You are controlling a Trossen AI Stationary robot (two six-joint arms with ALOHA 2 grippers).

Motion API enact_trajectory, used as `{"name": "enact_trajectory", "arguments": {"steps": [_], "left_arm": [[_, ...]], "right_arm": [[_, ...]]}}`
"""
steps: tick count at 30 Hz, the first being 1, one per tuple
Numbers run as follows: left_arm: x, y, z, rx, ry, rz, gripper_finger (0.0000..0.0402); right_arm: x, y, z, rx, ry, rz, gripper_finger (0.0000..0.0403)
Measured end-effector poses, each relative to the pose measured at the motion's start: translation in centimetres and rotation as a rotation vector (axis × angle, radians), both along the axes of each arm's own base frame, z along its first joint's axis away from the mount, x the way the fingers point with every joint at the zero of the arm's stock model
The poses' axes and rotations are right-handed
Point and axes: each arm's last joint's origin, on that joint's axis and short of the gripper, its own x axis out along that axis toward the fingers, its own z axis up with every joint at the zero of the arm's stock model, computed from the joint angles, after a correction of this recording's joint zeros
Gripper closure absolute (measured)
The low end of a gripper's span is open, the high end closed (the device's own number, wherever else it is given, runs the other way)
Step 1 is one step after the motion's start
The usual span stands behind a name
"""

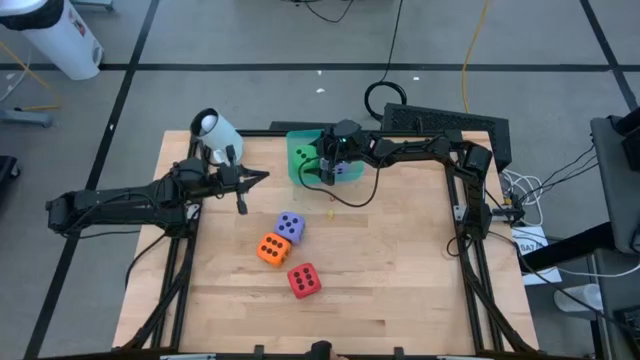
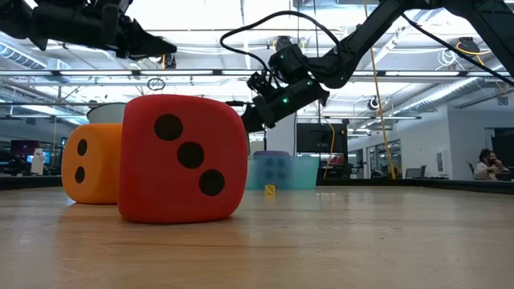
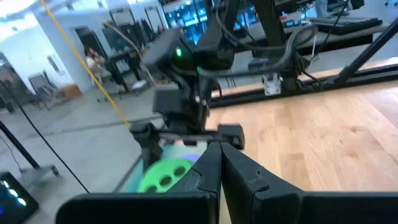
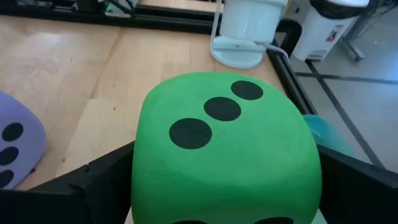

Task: Pick & Place Dice
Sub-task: Put the large green dice into the blue bin

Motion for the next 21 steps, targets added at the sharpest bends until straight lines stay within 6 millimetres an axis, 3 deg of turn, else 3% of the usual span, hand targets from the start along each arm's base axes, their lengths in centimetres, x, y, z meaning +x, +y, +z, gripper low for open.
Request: {"name": "enact_trajectory", "arguments": {"steps": [9,17,21], "left_arm": [[3.2,1.9,-1.9,-0.001,0.046,0.123,0.0384],[7.2,5.9,-2.7,-0.050,0.137,0.199,0.0395],[9.3,7.7,-3.1,-0.091,0.187,0.148,0.0397]], "right_arm": [[0.1,-0.1,0.2,-0.024,-0.023,0.004,0.0003],[0.1,0.0,0.2,-0.022,-0.024,0.011,0.0003],[0.1,0.1,0.2,-0.016,-0.028,0.031,0.0003]]}}
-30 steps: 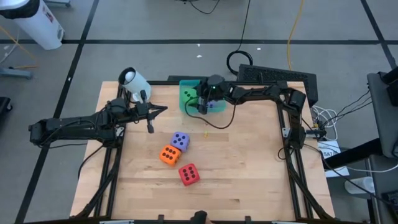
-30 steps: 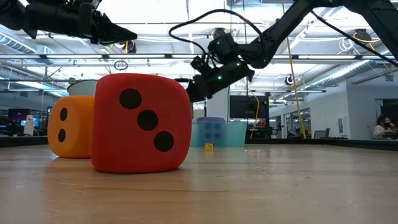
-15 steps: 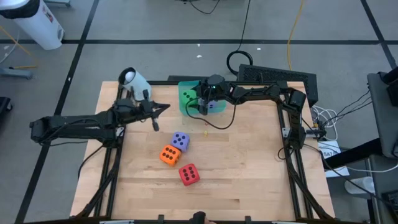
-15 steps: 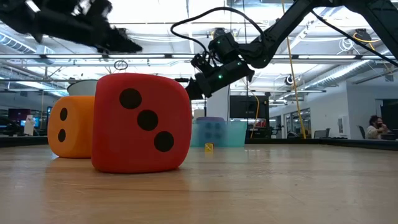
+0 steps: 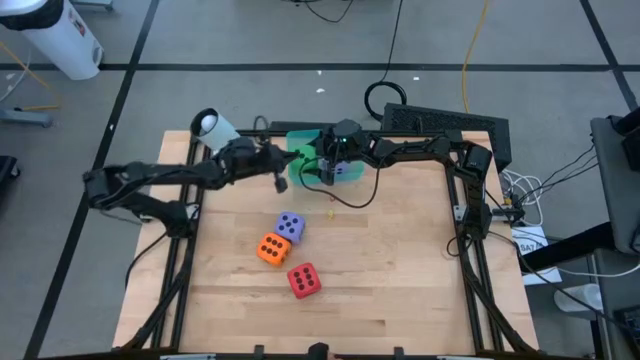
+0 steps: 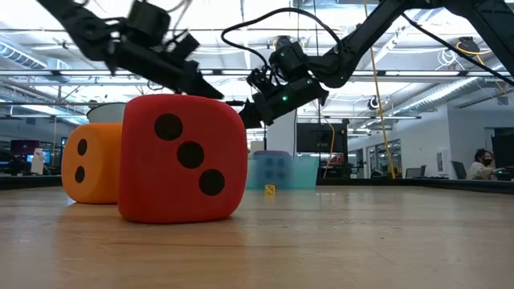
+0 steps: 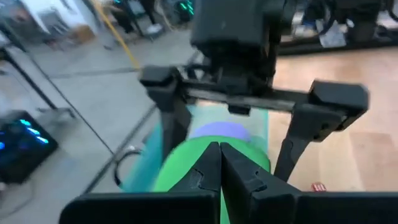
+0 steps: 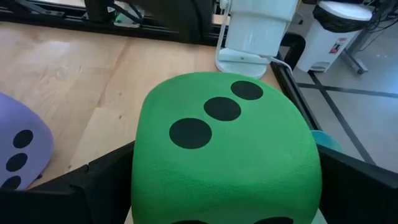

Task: Pick & Place Dice
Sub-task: Put the large green dice into the blue bin, then adjust the blue bin

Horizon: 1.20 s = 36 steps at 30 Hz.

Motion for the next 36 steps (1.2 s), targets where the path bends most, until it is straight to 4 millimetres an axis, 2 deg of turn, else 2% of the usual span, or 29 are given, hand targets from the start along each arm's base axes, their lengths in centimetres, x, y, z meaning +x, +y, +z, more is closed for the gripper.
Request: {"name": "enact_trajectory", "arguments": {"steps": [7,10,18,23,28,32,36], "left_arm": [[2.0,2.0,-1.7,-0.073,0.099,0.017,0.0397],[1.9,2.6,-2.8,-0.103,0.136,0.039,0.0398],[1.4,3.5,-2.6,-0.108,0.126,0.069,0.0399],[1.1,3.2,-2.2,-0.092,0.147,0.056,0.0396],[0.5,3.1,-2.0,-0.104,0.183,0.067,0.0399],[-0.6,3.1,-1.5,-0.098,0.170,0.179,0.0399],[-2.5,3.0,-2.3,-0.145,0.194,0.302,0.0400]], "right_arm": [[0.0,0.0,0.0,-0.017,0.001,0.007,0.0003],[0.1,0.0,0.2,-0.024,-0.015,0.007,0.0003],[0.1,-0.1,0.4,-0.037,-0.039,0.005,0.0003],[-0.3,0.1,1.7,-0.050,-0.038,-0.027,0.0003],[-2.2,-0.4,4.3,-0.023,-0.016,-0.062,0.0013],[-4.7,-1.3,5.7,0.010,0.077,-0.129,0.0059],[-7.4,-1.6,5.9,0.005,0.173,-0.240,0.0141]]}}
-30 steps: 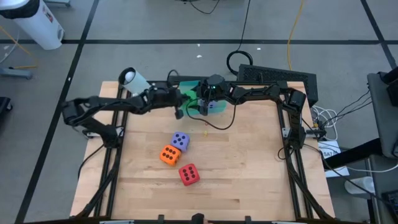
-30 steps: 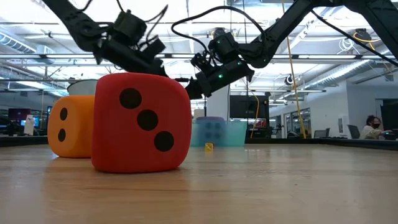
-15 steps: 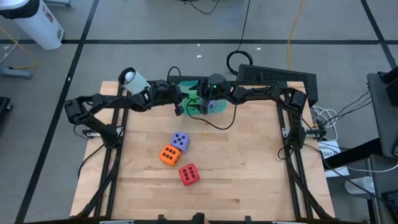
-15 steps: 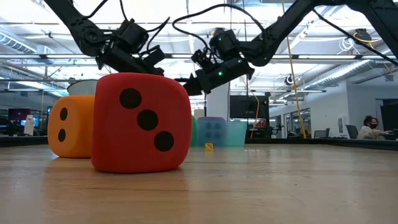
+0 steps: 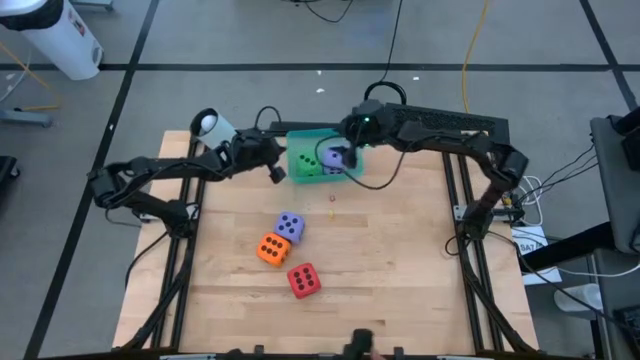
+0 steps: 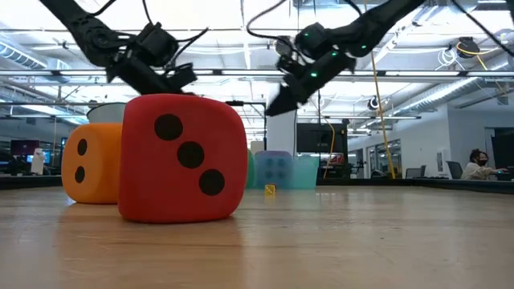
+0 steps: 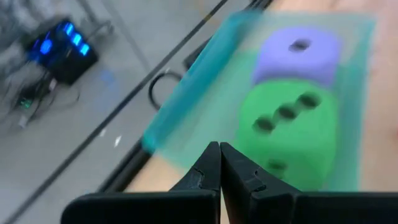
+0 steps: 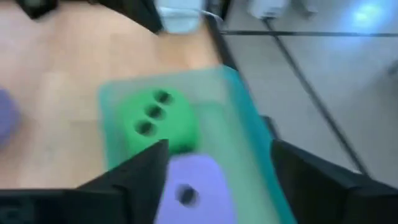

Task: Pick & Place Dice
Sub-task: Adjust the blue bin

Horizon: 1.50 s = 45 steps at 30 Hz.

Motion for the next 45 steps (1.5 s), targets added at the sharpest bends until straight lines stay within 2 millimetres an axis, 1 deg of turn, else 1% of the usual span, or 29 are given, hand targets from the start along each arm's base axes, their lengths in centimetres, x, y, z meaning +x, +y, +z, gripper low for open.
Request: {"name": "enact_trajectory", "arguments": {"steps": [2,5,9,11,12,15,18,20,24,27,30,35,41,45], "left_arm": [[-1.0,0.1,-0.7,-0.045,0.009,0.055,0.0398],[-2.0,0.4,-1.8,-0.114,0.011,0.107,0.0400],[-2.7,0.7,-3.0,-0.208,0.034,0.154,0.0398],[-2.8,0.7,-3.7,-0.230,0.067,0.159,0.0399],[-2.8,0.8,-3.9,-0.230,0.069,0.161,0.0400],[-2.8,1.1,-4.2,-0.236,0.081,0.169,0.0398],[-3.0,1.3,-4.4,-0.251,0.089,0.159,0.0400],[-3.1,1.3,-4.4,-0.277,0.085,0.126,0.0399],[-2.9,1.1,-4.4,-0.289,0.076,0.076,0.0399],[-2.6,1.1,-4.1,-0.295,0.061,0.080,0.0399],[-2.5,1.2,-4.0,-0.297,0.049,0.083,0.0400],[-2.5,1.2,-4.0,-0.291,0.057,0.069,0.0400],[-2.4,1.1,-4.0,-0.274,0.065,0.050,0.0400],[-2.3,1.0,-3.9,-0.270,0.063,0.045,0.0400]], "right_arm": [[-1.4,0.2,-0.4,-0.032,0.024,-0.054,0.0189],[-3.8,0.8,-1.7,-0.052,0.052,-0.131,0.0261],[-6.7,2.1,-3.3,-0.004,0.018,-0.241,0.0353],[-7.8,2.9,-4.3,0.024,-0.013,-0.267,0.0387],[-8.4,3.3,-4.9,0.032,-0.023,-0.273,0.0395],[-9.6,4.0,-6.5,0.036,-0.019,-0.333,0.0386],[-10.6,4.1,-7.9,0.033,0.025,-0.422,0.0383],[-11.1,4.0,-8.5,0.061,0.044,-0.425,0.0390],[-11.2,3.4,-9.1,0.112,0.030,-0.389,0.0400],[-11.0,2.9,-9.7,0.122,0.024,-0.393,0.0401],[-10.5,2.6,-10.6,0.150,0.050,-0.359,0.0402],[-9.5,1.9,-11.0,0.158,0.061,-0.348,0.0402],[-9.1,1.6,-11.4,0.163,0.074,-0.340,0.0402],[-8.9,1.9,-11.5,0.227,0.051,-0.262,0.0402]]}}
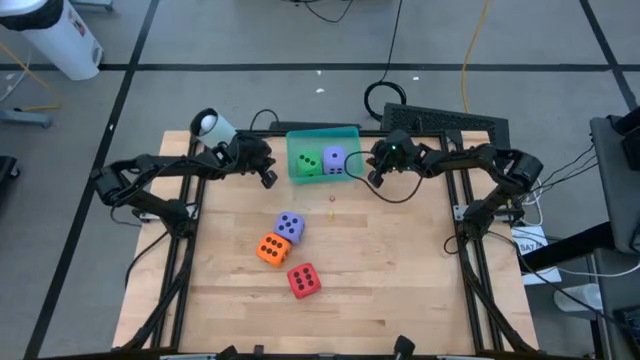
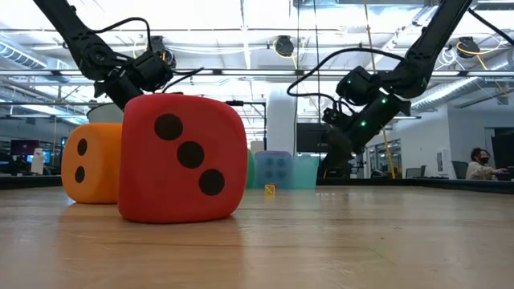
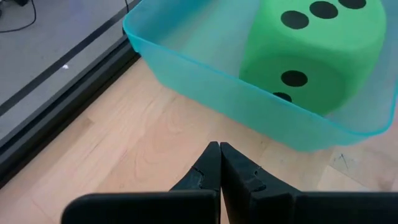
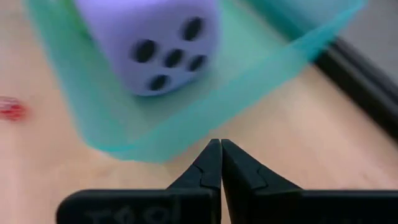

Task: Pick & Place Dice
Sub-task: Adjust the blue bin, then put the large purple dice into the blue bin

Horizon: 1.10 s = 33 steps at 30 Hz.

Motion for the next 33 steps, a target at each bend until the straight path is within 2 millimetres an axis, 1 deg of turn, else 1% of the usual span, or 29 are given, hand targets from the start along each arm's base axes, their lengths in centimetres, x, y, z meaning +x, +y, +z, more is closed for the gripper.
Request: {"name": "enact_trajectory", "arguments": {"steps": [3,9,12,15,21,27,33], "left_arm": [[0.0,0.0,0.0,0.012,0.008,0.005,0.0400],[0.0,0.1,0.1,0.021,0.002,0.008,0.0400],[0.0,0.1,0.1,0.021,0.003,0.008,0.0400],[0.0,0.1,0.1,0.020,0.004,0.009,0.0400],[0.0,0.1,0.1,0.051,0.020,-0.020,0.0400],[0.3,0.2,0.6,0.115,0.001,-0.050,0.0400],[0.8,-0.7,1.4,0.163,-0.017,-0.111,0.0400]], "right_arm": [[0.6,0.8,0.0,0.033,-0.024,0.055,0.0402],[1.6,1.8,0.4,-0.012,-0.053,0.123,0.0402],[1.6,1.8,0.4,-0.015,-0.049,0.119,0.0402],[1.5,1.6,0.3,-0.033,-0.031,0.070,0.0402],[0.7,1.2,0.2,-0.018,0.012,0.024,0.0402],[0.1,1.5,1.5,-0.030,0.017,0.032,0.0402],[0.5,3.6,3.9,-0.089,-0.036,0.114,0.0402]]}}
